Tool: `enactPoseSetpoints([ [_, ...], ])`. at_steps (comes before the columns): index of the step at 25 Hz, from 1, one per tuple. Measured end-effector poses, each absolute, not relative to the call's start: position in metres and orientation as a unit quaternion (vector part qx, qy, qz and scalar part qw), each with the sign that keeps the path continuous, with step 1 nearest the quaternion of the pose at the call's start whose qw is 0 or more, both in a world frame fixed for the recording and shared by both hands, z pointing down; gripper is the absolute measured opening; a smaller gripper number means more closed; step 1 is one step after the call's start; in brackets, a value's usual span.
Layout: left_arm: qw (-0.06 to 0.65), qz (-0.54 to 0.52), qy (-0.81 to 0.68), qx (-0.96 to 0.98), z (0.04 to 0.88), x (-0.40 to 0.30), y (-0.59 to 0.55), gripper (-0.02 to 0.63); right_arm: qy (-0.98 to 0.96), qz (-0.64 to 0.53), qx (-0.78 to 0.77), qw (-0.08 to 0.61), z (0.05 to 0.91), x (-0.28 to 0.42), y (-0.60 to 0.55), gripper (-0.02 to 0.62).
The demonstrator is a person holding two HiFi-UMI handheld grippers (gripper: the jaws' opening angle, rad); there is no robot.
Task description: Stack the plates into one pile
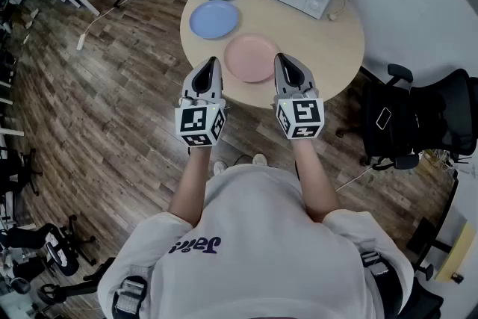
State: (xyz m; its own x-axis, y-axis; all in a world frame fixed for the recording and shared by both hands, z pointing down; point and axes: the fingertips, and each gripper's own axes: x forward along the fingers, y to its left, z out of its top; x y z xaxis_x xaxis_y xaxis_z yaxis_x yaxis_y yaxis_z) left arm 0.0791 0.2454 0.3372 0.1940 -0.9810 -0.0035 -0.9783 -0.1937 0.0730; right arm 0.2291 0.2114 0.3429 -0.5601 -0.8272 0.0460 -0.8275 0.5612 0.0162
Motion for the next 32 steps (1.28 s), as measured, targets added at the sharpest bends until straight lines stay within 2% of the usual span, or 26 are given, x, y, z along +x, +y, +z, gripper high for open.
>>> enactPoseSetpoints([
  [10, 0.032, -0.007, -0.661, 0.749, 0.354, 0.093, 0.242, 0.015, -0.887, 0.026, 0.46, 0.018, 0.365, 0.261, 0.185, 0.015],
  [19, 0.061, -0.007, -0.66, 0.749, 0.375, 0.072, 0.211, 0.015, -0.892, 0.039, 0.449, 0.033, 0.384, 0.24, 0.16, 0.017],
  [32, 0.072, -0.032, -0.593, 0.801, 0.369, 0.029, 0.087, 0.015, -0.878, 0.011, 0.475, 0.055, 0.373, 0.175, 0.07, 0.017],
])
